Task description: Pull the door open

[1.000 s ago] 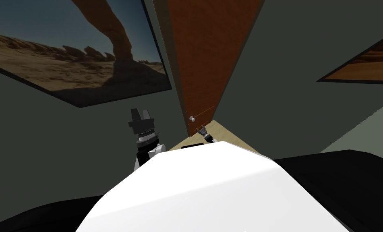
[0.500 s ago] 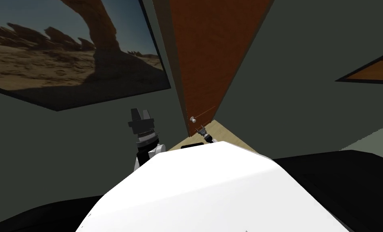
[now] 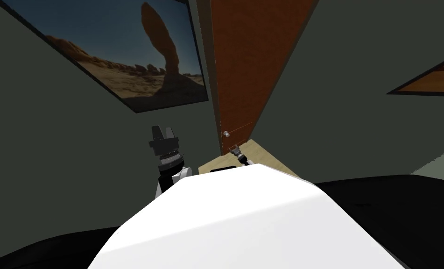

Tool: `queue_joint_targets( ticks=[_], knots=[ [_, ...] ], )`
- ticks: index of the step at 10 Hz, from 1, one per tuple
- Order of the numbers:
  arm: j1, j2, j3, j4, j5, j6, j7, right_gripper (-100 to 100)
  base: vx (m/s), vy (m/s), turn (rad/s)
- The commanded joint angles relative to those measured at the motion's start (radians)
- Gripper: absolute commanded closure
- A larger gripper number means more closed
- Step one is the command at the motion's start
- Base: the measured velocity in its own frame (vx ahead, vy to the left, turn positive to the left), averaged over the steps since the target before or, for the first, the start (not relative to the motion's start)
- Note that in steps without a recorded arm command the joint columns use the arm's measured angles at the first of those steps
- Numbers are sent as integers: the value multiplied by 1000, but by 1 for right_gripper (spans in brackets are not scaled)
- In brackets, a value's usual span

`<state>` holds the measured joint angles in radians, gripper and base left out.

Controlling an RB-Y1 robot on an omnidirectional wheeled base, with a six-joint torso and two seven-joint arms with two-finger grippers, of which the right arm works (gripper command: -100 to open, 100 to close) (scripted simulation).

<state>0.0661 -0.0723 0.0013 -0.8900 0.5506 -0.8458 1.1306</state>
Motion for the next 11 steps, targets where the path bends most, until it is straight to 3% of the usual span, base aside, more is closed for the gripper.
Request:
queue_joint_targets(
  ticks=[1,6,11],
  knots=[
    [-22,-9,-11,30,-26,0,20,-100,-132,82,163],
    [-95,-24,-44,120,-109,6,78,-100,6,33,139],
    [-178,-25,-82,220,-203,11,144,-100,85,5,157]
  ],
)
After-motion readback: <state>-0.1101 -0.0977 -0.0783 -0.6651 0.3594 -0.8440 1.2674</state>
